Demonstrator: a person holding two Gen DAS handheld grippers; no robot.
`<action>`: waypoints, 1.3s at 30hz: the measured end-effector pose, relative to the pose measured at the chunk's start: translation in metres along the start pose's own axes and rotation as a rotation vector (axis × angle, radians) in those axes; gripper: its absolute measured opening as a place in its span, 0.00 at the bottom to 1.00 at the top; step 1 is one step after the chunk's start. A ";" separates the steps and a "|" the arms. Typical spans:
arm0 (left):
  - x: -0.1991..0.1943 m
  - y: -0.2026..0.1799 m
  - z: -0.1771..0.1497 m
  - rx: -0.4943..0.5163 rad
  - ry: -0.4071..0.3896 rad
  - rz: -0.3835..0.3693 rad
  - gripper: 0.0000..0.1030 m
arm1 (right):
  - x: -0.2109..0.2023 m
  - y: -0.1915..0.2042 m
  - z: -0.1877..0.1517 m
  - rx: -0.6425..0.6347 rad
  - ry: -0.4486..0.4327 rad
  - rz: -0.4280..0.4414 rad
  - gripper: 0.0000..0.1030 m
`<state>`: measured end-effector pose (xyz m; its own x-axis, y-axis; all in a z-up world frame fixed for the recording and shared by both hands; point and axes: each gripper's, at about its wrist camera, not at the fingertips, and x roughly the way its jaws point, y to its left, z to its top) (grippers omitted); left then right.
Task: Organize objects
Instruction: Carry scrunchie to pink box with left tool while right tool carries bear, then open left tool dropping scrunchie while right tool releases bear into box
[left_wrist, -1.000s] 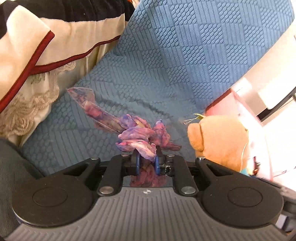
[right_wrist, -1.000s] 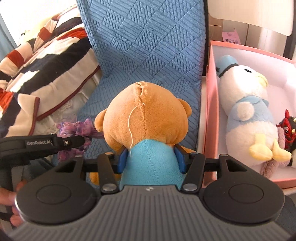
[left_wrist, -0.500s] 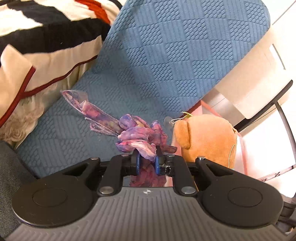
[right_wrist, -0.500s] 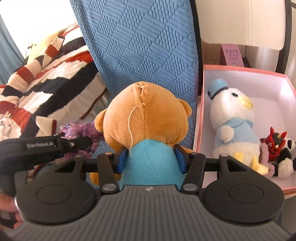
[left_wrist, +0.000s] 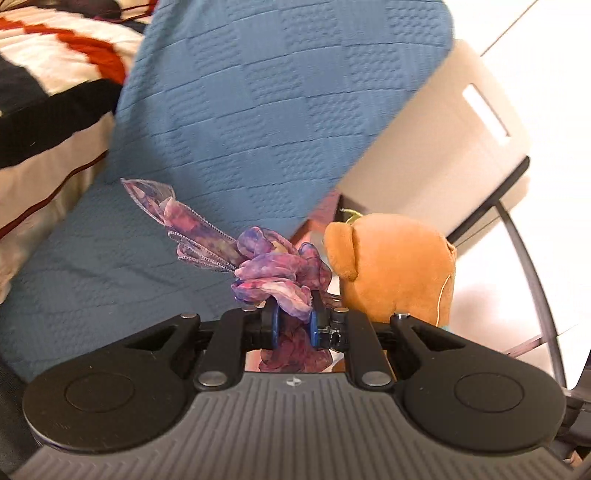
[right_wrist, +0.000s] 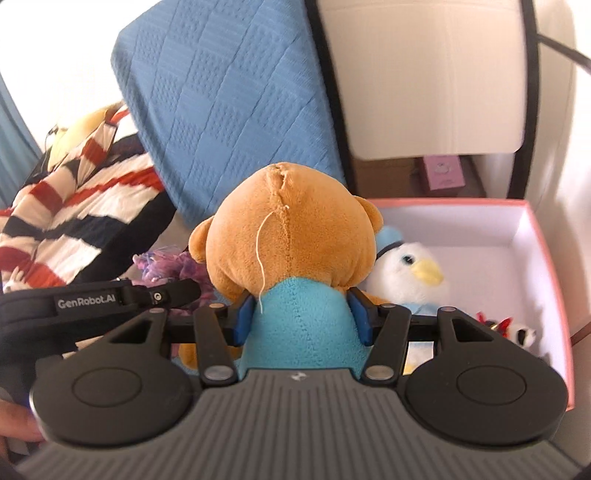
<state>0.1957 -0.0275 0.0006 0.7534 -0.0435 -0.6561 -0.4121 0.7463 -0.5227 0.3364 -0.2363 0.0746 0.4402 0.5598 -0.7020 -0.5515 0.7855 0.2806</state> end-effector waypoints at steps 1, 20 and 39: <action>0.002 -0.008 0.002 0.007 -0.002 -0.011 0.17 | -0.003 -0.004 0.002 0.005 -0.006 -0.003 0.55; 0.095 -0.103 -0.012 0.106 0.101 -0.040 0.17 | 0.021 -0.131 0.025 0.178 -0.010 -0.142 0.55; 0.202 -0.120 -0.053 0.165 0.280 0.042 0.18 | 0.094 -0.227 0.008 0.300 0.125 -0.202 0.57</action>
<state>0.3701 -0.1610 -0.0976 0.5577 -0.1742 -0.8116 -0.3339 0.8480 -0.4115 0.5083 -0.3601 -0.0496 0.4184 0.3637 -0.8322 -0.2225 0.9294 0.2944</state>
